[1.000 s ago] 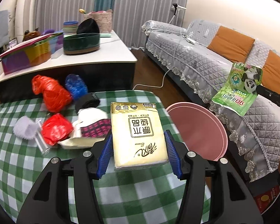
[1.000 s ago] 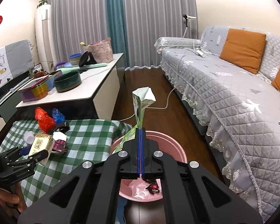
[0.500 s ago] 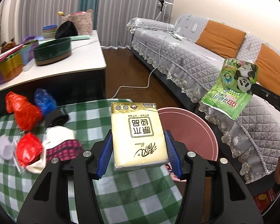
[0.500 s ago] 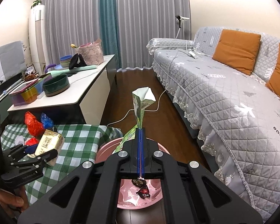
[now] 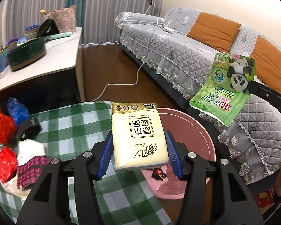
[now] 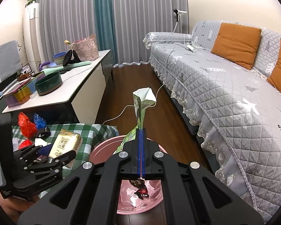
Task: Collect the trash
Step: 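Open left tool to drop tissue pack while right tool drops green bag, then grasp pink-printed black packet with right tool while left tool reaches toward bubble-foam sleeve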
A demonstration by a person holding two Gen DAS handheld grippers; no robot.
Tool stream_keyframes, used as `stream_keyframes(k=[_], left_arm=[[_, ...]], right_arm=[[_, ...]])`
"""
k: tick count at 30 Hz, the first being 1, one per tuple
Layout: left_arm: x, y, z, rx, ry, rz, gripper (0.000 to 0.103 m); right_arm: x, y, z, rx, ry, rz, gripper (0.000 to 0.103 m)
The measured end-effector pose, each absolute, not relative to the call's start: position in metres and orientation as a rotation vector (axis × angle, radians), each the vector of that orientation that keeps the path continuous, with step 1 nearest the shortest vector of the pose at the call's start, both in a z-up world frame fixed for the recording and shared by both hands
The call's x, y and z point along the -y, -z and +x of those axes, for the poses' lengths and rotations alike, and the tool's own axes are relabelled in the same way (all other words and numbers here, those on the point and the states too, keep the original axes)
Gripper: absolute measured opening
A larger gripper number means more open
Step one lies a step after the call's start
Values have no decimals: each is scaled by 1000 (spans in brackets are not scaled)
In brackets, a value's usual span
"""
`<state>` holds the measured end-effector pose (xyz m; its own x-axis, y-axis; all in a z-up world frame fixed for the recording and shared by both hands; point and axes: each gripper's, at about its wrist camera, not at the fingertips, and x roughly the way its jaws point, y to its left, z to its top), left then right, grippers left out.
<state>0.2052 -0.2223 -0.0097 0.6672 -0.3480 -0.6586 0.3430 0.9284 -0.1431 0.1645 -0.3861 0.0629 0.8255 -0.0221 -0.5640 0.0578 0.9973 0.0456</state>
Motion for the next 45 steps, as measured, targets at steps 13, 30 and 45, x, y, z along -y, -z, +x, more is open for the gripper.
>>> stream_keyframes(k=[13,30,45], left_arm=[[248,16,225,-760,449,-17,57],[179,-9,176,-734,386,-59,58],[45,-49,126,-650,229,-105,58]], right_arm=[[400,-51,175,-650,74,78,29],[379,-67,164,-600,33,117,50],[275,-86,154,-578,-148,100,50]])
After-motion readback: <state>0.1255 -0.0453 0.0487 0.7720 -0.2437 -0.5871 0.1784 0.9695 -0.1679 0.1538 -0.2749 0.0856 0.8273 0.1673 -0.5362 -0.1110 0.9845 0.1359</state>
